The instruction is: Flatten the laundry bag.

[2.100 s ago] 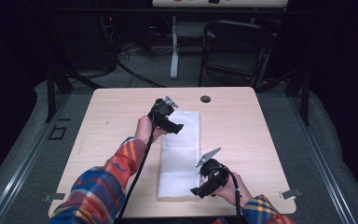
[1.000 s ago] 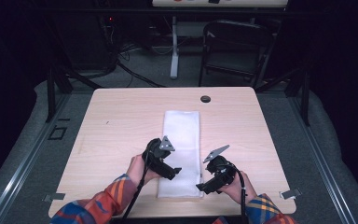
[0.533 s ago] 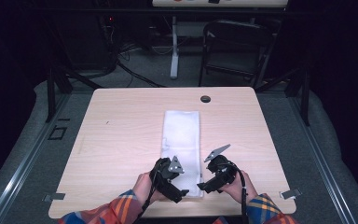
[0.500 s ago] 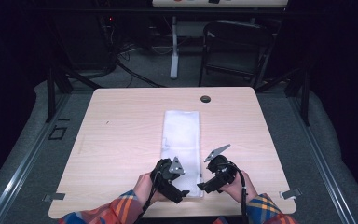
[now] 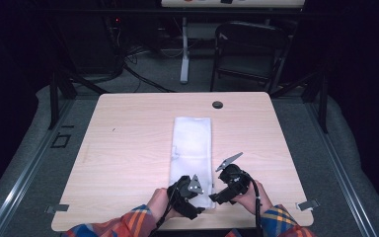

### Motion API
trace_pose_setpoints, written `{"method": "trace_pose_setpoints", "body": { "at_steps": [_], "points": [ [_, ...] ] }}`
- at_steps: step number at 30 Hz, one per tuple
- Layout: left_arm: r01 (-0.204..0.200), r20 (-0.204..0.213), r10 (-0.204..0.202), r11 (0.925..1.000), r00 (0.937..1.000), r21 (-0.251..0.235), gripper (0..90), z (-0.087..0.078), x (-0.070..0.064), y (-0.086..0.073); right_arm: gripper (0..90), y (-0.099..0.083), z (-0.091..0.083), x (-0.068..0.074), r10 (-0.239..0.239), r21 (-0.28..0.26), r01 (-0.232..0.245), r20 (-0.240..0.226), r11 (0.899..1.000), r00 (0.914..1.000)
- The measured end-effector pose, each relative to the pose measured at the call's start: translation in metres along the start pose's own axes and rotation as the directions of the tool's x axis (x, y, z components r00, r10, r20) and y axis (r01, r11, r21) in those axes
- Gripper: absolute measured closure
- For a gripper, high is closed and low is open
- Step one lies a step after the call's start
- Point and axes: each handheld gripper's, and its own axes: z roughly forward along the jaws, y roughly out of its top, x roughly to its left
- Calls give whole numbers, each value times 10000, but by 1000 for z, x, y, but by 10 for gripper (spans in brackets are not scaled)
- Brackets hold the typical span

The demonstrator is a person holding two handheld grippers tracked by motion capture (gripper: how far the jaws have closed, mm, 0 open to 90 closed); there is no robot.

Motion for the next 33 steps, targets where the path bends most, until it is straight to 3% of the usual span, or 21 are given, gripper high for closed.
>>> {"method": "trace_pose_setpoints", "body": {
  "at_steps": [8, 12, 23, 29, 33],
  "points": [
    [-314, -139, 325, 9969, 9994, 724, 516, 12, 0, -2, 150, 0, 2, 0, 91, 124, -91, -11, 9999, 10000],
    [-367, -146, 378, 9970, 9992, 679, 558, 13, 0, -2, 150, 0, 4, 1, 160, 97, -160, -24, 9998, 9999],
    [-81, 490, 65, 9994, 9988, 334, 738, 11, 6, -4, 150, 0, 5, 1, 18, 336, -15, -63, 9994, 10000],
    [21, 637, -32, 9999, 9980, 169, 750, 9, 8, -3, 150, 0, 5, 2, 19, 328, -16, -94, 9995, 10000],
    [-61, 682, 36, 9993, 9977, 361, 787, 10, 8, -2, 150, 0, 6, 2, 12, 331, -9, -91, 9995, 10000]
  ]
}}
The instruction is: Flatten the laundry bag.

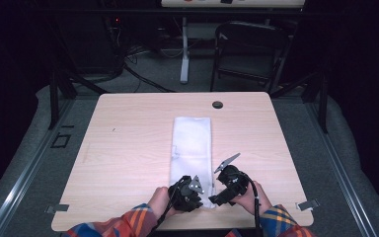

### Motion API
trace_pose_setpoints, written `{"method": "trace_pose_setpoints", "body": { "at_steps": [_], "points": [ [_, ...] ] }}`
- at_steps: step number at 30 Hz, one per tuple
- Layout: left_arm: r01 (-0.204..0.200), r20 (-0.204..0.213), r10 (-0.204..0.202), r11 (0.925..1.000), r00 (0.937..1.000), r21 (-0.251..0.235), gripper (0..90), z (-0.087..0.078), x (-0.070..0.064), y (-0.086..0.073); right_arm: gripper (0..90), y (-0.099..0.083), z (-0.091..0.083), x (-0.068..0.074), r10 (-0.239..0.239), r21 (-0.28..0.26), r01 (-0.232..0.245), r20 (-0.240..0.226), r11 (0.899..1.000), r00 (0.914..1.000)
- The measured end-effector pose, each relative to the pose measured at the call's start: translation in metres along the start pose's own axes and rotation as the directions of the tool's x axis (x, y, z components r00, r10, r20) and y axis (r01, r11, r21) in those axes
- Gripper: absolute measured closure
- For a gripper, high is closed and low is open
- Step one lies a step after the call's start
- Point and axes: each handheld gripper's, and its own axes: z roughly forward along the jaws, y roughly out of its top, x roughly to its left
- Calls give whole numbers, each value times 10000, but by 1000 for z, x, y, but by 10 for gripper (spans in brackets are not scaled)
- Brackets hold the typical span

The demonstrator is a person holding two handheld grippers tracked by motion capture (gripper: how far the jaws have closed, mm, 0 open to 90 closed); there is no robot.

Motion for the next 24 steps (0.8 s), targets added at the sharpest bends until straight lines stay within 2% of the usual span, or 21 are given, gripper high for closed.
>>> {"method": "trace_pose_setpoints", "body": {
  "at_steps": [7, 17, 22, 24],
  "points": [
    [-50, -24, 50, 10000, 10000, 45, 873, 1, 0, 0, 153, 0, 1, 1, -82, 36, 82, 41, 10000, 10000],
    [143, -90, -148, 9986, 9999, -513, 891, -9, 2, 0, 301, 0, 2, 3, -285, 122, 284, 137, 9995, 9995],
    [275, -216, -295, 9958, 9993, -876, 890, -18, 4, 0, 507, 1, 2, 5, -379, 178, 375, 190, 9991, 9991],
    [323, -219, -345, 9949, 9992, -953, 890, -21, 4, 0, 600, 0, 4, 6, -261, -71, 262, 143, 9996, 9996]
  ]
}}
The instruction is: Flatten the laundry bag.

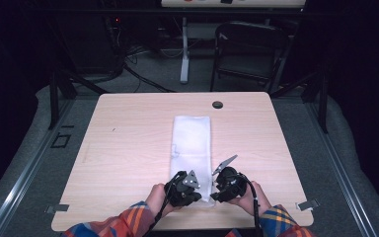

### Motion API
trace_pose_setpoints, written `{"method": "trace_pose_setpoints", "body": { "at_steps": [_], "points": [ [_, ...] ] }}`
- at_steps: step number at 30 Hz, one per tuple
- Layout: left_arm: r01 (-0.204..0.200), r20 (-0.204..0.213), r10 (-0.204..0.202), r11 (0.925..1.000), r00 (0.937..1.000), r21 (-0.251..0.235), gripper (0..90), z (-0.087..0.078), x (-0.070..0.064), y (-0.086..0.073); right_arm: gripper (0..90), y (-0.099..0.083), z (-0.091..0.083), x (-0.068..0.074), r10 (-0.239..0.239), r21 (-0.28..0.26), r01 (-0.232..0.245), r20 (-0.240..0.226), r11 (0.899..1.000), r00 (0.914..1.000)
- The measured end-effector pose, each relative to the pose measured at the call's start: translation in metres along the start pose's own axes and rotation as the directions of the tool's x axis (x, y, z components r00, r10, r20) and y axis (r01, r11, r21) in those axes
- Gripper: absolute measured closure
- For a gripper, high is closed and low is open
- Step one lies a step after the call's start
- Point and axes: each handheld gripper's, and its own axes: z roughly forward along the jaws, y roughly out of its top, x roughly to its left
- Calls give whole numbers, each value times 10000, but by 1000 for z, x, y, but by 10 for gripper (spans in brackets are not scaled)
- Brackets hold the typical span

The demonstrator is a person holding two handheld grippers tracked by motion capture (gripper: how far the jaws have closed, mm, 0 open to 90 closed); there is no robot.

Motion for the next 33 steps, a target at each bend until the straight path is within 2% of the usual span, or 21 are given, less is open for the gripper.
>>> {"method": "trace_pose_setpoints", "body": {
  "at_steps": [3, 4, 5, 8, 13, 18, 20, 23, 24, 25, 28, 30, 31, 32, 33],
  "points": [
    [6, -68, -7, 9999, 10000, -143, 891, -3, 0, 0, 717, 1, 0, 2, -120, -139, 120, -8, 9998, 9999],
    [18, -56, -19, 9999, 10000, -133, 891, -3, 1, 0, 741, 3, 0, 3, -337, 97, 337, 25, 9994, 9994],
    [62, -68, -63, 9999, 10000, -139, 891, -4, 1, 0, 762, 2, 3, 4, -184, -119, 183, -45, 9998, 9998],
    [55, -181, -58, 9998, 9998, -167, 891, -5, 2, 0, 807, 2, 7, 7, -280, 31, 280, -25, 9996, 9996],
    [137, -320, -143, 9997, 9994, -196, 894, -7, 3, 0, 825, 4, 13, 9, -281, 13, 281, -126, 9996, 9995],
    [218, -467, -235, 9991, 9986, -366, 895, -10, 4, 0, 830, 5, 12, 7, -267, 89, 266, 80, 9996, 9996],
    [268, -503, -293, 9984, 9983, -498, 895, -12, 5, 0, 830, 5, 9, 5, -375, 370, 368, 196, 9986, 9991],
    [388, -500, -423, 9968, 9979, -694, 895, -16, 6, 1, 845, 5, 11, 5, -231, 171, 228, 196, 9996, 9995],
    [379, -529, -418, 9967, 9977, -724, 895, -17, 6, 1, 856, 7, 10, 5, -488, 334, 481, 206, 9983, 9986],
    [379, -529, -418, 9967, 9977, -724, 895, -17, 6, 1, 870, 7, 13, 8, -261, -75, 263, 189, 9996, 9995],
    [397, -633, -453, 9953, 9970, -878, 895, -20, 7, 1, 900, 10, 17, 10, -318, -239, 323, 195, 9992, 9993],
    [459, -678, -521, 9948, 9963, -911, 895, -21, 8, 0, 900, 9, 19, 10, -301, -185, 305, 192, 9994, 9994],
    [473, -732, -543, 9944, 9958, -947, 895, -21, 8, 0, 900, 10, 18, 8, -491, 120, 488, 261, 9987, 9985],
    [473, -732, -543, 9944, 9958, -947, 894, -21, 8, 0, 900, 8, 21, 8, -241, -78, 243, 205, 9997, 9995],
    [501, -792, -577, 9943, 9952, -943, 895, -23, 9, 0, 900, 8, 22, 6, -265, 52, 264, 132, 9996, 9996]
  ]
}}
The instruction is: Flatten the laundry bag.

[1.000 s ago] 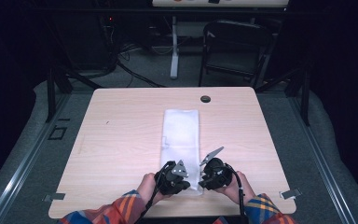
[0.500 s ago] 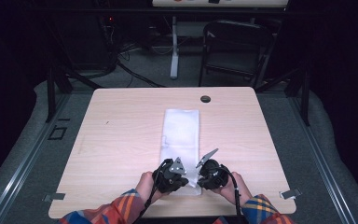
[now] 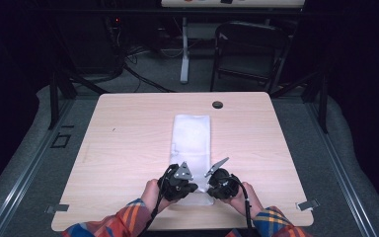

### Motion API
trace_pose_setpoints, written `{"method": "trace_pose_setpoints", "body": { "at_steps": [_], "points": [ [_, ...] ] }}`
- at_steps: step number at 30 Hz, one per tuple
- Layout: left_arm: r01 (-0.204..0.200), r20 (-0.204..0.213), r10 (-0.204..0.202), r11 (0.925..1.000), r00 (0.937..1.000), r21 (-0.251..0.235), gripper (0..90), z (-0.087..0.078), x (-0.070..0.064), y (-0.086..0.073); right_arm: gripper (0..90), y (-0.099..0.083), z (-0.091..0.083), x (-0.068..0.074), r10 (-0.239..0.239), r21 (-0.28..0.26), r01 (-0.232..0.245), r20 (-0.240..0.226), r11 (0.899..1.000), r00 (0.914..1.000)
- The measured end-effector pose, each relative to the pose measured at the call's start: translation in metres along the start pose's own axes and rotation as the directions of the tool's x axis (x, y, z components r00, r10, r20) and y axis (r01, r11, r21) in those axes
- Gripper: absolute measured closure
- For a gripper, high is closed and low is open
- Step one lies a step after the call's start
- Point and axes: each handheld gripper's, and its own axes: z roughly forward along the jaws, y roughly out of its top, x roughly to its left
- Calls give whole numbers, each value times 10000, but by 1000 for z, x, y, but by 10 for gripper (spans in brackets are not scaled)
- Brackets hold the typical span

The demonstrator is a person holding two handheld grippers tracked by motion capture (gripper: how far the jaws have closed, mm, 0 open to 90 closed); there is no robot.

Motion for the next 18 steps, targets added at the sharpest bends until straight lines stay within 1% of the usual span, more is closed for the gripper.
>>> {"method": "trace_pose_setpoints", "body": {
  "at_steps": [1, 2, 3, 4, 5, 6, 9, 10, 12, 13, 18],
  "points": [
    [0, 0, 0, 10000, 10000, 0, 894, 0, 0, 0, 900, -1, 2, -1, 48, 7, -48, 70, 10000, 10000],
    [43, -85, -43, 10000, 10000, -29, 895, -2, 1, 0, 900, -1, 1, -2, -60, 160, 59, 46, 9999, 10000],
    [161, -84, -162, 9998, 9998, -112, 894, -2, 2, -1, 900, -2, 3, -1, 135, -59, -135, 15, 9999, 9999],
    [84, -173, -85, 9999, 9998, -64, 895, -4, 3, -1, 900, 0, 1, -2, -63, 240, 61, 100, 9997, 9999],
    [84, -173, -85, 9999, 9998, -64, 895, -4, 3, -1, 900, 0, 1, -2, -63, 240, 61, 100, 9997, 9999],
    [178, -339, -183, 9998, 9993, -128, 895, -6, 5, -2, 900, 0, 1, -1, -77, 305, 72, 171, 9995, 9998],
    [286, -436, -295, 9994, 9986, -200, 895, -9, 8, -3, 900, 0, 1, -1, -29, 279, 25, 137, 9996, 9999],
    [366, -530, -377, 9991, 9979, -228, 895, -12, 11, -4, 900, -1, 1, -1, 82, 313, -88, 171, 9995, 9998],
    [389, -587, -404, 9989, 9975, -257, 895, -14, 13, -5, 900, -1, 1, -1, 45, 290, -51, 204, 9996, 9998],
    [491, -694, -511, 9984, 9963, -295, 896, -17, 16, -7, 900, -1, 1, -2, 100, 327, -108, 230, 9994, 9997],
    [581, -939, -610, 9978, 9937, -332, 897, -23, 21, -9, 900, -1, -1, -4, 207, 432, -219, 276, 9988, 9994]
  ]
}}
